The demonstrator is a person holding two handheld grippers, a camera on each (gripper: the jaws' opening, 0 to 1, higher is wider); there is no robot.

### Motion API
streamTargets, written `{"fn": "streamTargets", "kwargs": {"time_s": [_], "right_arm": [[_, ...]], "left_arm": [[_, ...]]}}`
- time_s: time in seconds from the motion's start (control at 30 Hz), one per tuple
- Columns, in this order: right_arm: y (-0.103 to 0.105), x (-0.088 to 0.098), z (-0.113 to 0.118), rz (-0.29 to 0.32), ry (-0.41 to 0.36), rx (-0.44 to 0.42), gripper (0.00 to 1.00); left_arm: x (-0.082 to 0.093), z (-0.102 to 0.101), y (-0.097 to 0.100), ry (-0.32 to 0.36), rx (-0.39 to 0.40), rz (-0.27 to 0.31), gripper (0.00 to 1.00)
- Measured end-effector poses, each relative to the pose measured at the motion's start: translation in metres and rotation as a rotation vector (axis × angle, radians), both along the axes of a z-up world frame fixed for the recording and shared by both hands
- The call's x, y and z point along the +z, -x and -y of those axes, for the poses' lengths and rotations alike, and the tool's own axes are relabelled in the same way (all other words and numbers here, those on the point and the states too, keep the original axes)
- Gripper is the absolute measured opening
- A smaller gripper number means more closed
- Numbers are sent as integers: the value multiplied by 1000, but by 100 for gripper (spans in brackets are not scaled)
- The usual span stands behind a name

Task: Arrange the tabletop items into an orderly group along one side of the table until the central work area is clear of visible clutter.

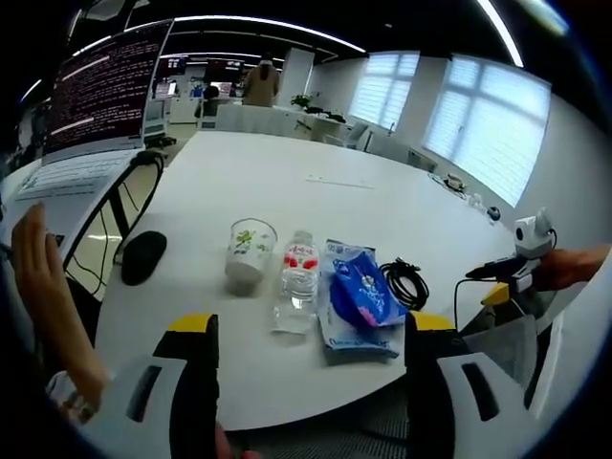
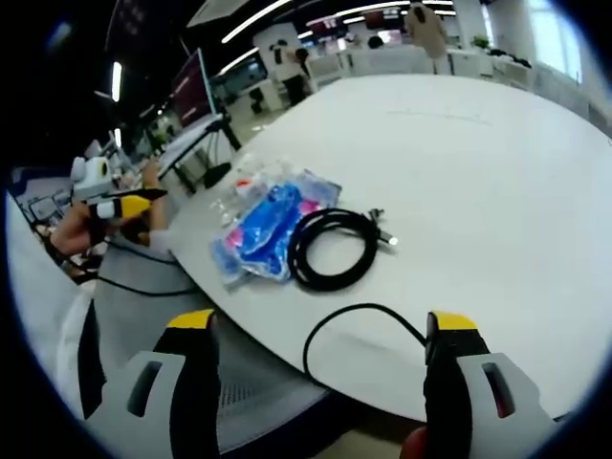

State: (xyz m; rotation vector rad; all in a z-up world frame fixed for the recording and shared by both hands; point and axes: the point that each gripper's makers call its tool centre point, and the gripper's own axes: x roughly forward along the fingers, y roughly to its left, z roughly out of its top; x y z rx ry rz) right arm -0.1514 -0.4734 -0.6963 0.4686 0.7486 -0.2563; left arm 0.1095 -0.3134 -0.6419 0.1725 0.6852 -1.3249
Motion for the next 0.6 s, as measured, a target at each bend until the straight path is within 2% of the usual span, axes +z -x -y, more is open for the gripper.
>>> {"fn": "streamTargets", "kwargs": {"time_s": [0.6], "right_arm": [[4,-3,0,3,-13,-22,87]], "left_arm": [[-3,-1,1,-14,5,-6,78]]}}
